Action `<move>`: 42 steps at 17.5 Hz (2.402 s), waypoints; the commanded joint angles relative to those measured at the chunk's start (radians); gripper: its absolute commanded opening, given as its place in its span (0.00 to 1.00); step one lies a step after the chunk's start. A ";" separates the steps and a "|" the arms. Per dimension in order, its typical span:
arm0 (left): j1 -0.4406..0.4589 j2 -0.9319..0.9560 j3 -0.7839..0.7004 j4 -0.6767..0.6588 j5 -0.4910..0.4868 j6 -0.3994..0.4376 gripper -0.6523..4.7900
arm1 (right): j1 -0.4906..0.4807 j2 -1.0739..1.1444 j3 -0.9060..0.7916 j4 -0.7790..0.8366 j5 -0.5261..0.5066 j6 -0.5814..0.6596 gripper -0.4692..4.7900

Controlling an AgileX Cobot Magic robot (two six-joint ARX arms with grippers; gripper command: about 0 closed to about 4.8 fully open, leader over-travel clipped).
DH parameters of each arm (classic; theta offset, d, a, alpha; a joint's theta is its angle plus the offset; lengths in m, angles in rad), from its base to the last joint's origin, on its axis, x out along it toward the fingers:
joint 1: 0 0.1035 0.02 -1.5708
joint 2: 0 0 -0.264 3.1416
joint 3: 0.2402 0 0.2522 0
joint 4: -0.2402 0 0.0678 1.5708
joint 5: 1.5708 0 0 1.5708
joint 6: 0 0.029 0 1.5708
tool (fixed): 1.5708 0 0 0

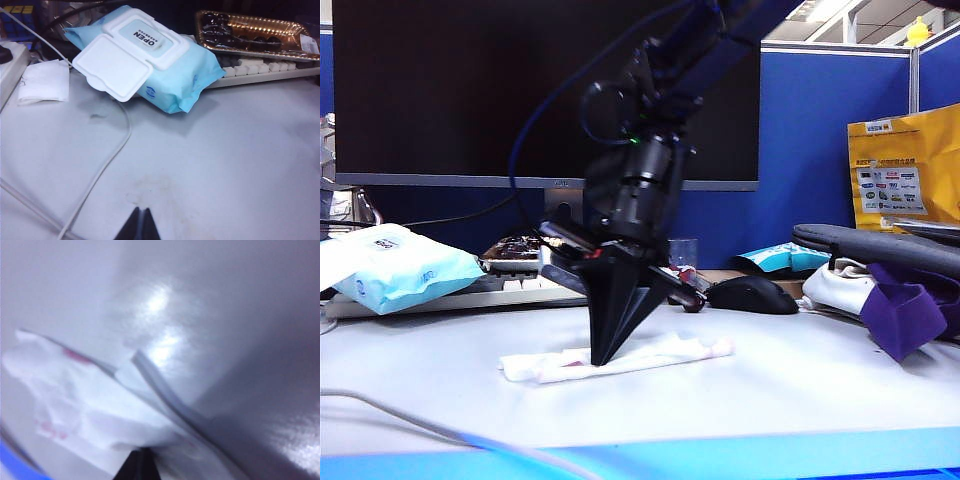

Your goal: Use the wet wipes on the table to wipe the cherry juice off the table, then put the wipes back on the table.

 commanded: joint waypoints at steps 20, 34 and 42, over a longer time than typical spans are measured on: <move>0.000 -0.003 -0.006 -0.011 0.003 0.000 0.11 | -0.074 0.032 -0.011 0.388 0.559 0.122 0.09; 0.000 -0.003 -0.006 -0.011 0.003 0.000 0.11 | 0.001 0.032 -0.012 0.097 0.442 0.006 0.09; 0.000 -0.003 -0.006 -0.011 0.003 0.000 0.11 | -0.096 0.032 -0.010 0.671 0.300 0.048 0.09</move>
